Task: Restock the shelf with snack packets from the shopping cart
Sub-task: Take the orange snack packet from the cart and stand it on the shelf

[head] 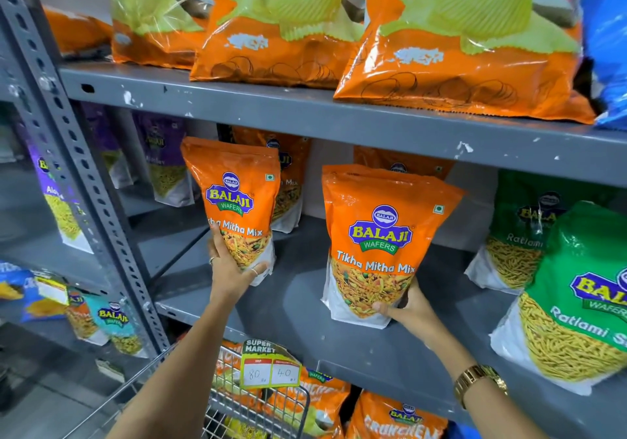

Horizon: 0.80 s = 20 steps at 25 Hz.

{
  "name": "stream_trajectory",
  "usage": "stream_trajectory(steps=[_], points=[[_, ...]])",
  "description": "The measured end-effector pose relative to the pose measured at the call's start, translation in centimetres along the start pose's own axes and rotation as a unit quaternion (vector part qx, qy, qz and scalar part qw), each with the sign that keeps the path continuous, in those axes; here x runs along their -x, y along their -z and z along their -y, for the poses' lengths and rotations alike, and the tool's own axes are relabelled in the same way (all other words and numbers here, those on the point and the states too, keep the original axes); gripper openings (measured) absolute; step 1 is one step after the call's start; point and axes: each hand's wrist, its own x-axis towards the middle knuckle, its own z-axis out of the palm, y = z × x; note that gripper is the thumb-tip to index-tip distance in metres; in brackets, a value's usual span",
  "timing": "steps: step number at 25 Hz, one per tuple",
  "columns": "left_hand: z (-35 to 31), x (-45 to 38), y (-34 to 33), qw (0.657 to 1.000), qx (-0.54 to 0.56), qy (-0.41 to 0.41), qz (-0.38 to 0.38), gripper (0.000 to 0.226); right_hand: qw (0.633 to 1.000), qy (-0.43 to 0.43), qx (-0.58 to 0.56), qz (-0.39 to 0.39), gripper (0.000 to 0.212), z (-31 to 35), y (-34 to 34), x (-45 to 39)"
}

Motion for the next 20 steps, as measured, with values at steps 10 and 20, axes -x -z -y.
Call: stream_trajectory(steps=[10, 20], points=[[-2.8, 5.4, -1.6, 0.993, -0.068, -0.066, -0.064, 0.103, 0.994, 0.031, -0.083, -0.062, 0.082, -1.4, 0.1, 3.1], [-11.6, 13.6, -8.1, 0.979, 0.033, -0.198, 0.026, 0.074, 0.867, 0.117, -0.057, -0.481, 0.028, -4.9, 6.7, 10.5]])
